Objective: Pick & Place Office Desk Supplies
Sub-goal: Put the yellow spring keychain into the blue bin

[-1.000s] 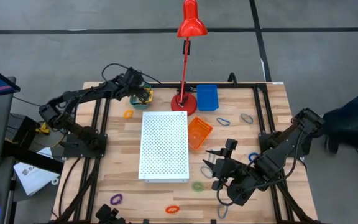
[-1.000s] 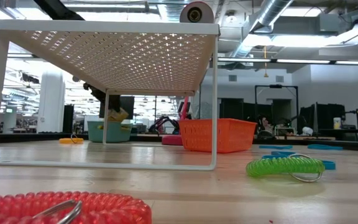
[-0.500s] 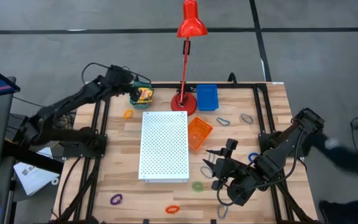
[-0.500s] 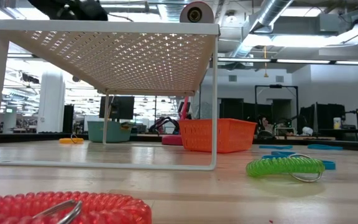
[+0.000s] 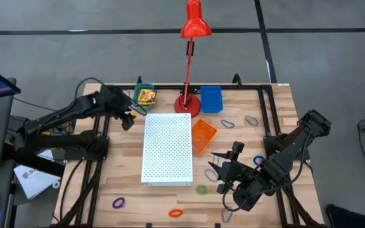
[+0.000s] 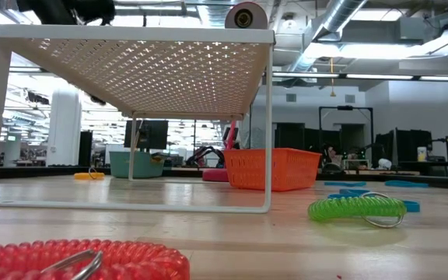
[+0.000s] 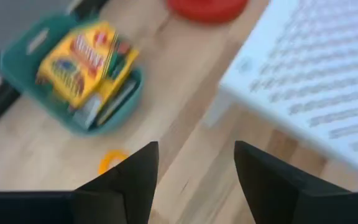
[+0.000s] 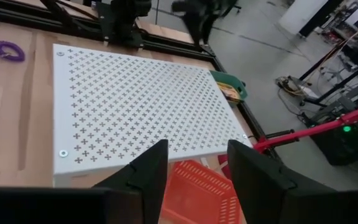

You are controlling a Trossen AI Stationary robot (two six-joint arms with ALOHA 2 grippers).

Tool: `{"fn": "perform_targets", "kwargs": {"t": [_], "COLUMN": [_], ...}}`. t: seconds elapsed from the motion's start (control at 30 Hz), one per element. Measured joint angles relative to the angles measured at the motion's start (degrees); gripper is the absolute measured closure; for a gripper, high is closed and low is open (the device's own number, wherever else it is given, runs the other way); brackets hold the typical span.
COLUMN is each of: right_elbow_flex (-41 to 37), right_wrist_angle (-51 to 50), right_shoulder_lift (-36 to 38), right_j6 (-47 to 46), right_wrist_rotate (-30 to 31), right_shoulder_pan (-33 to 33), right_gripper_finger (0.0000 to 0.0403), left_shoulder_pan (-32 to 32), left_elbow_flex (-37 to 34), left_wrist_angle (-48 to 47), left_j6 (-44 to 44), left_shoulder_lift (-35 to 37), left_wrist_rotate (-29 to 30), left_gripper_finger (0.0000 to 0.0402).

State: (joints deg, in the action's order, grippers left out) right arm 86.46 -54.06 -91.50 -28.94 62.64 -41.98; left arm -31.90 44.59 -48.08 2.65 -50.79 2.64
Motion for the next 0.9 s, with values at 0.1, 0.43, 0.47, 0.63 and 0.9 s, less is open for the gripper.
{"fn": "perform_targets", "kwargs": {"t": [0.1,0.43,0.47,0.63,0.9], "right_elbow_flex": [0.00,0.00,0.00,0.00,0.00], "right_wrist_angle": [0.00,-0.16,-0.16,-0.71,-2.15], "right_shoulder_lift": [0.00,0.00,0.00,0.00,0.00], "right_j6": [0.41,-1.68,-1.76,-2.17,-2.15], "right_wrist_rotate": [0.45,0.45,0.45,0.45,0.45], "right_shoulder_pan": [0.00,-1.92,-2.10,-2.40,-3.48], "right_gripper_finger": [0.0241,0.0241,0.0241,0.0241,0.0241], "left_shoulder_pan": [-0.29,-4.58,-4.83,-5.85,-7.10], "left_elbow_flex": [-0.76,-0.01,-0.01,-0.01,-0.05], "left_wrist_angle": [0.04,-1.54,-1.40,-1.08,1.58], "left_j6": [2.48,4.38,4.85,6.59,9.65], "left_shoulder_lift": [-4.14,-23.63,-25.16,-28.47,-28.02], "left_wrist_rotate": [4.06,6.60,6.89,9.84,7.49], "left_gripper_finger": [0.0212,0.0230,0.0232,0.0241,0.0259]}}
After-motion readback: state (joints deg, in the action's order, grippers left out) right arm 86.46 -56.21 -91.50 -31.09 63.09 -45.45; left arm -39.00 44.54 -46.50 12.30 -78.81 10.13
